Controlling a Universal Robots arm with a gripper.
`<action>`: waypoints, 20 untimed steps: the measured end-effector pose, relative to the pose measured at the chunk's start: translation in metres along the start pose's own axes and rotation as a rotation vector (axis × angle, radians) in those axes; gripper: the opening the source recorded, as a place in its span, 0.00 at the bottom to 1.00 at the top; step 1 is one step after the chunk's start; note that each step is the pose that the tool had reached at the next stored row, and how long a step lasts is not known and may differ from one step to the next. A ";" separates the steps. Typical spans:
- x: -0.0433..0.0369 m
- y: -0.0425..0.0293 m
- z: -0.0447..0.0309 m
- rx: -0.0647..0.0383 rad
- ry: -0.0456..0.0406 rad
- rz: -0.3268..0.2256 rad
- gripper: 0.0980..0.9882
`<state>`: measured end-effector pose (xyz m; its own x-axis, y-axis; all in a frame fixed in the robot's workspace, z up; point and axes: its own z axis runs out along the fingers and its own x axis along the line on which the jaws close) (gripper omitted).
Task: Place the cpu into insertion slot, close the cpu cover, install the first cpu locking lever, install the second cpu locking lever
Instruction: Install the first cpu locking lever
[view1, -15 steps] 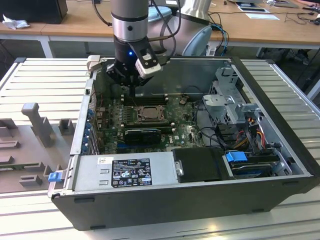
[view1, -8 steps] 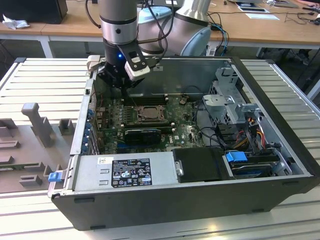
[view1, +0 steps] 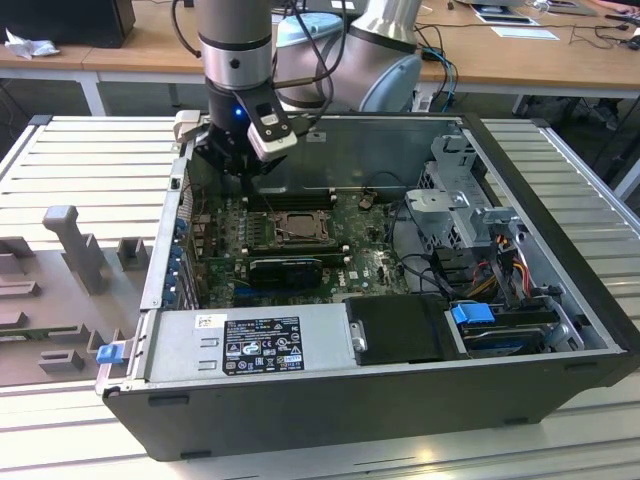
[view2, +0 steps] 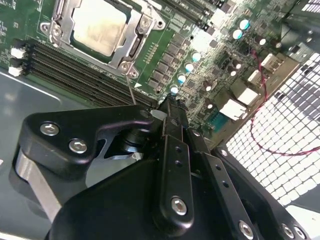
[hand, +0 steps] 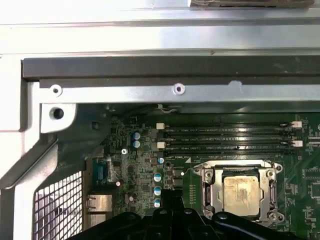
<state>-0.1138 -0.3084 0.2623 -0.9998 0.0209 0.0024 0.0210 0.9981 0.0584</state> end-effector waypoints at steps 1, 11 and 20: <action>0.0000 0.0013 0.0005 0.000 0.0000 0.000 0.01; -0.0063 0.0149 0.0062 0.000 0.0000 0.000 0.01; -0.0351 0.0155 0.0063 0.000 0.0000 0.000 0.01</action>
<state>-0.0784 -0.2933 0.2569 -0.9998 0.0209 0.0024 0.0210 0.9981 0.0585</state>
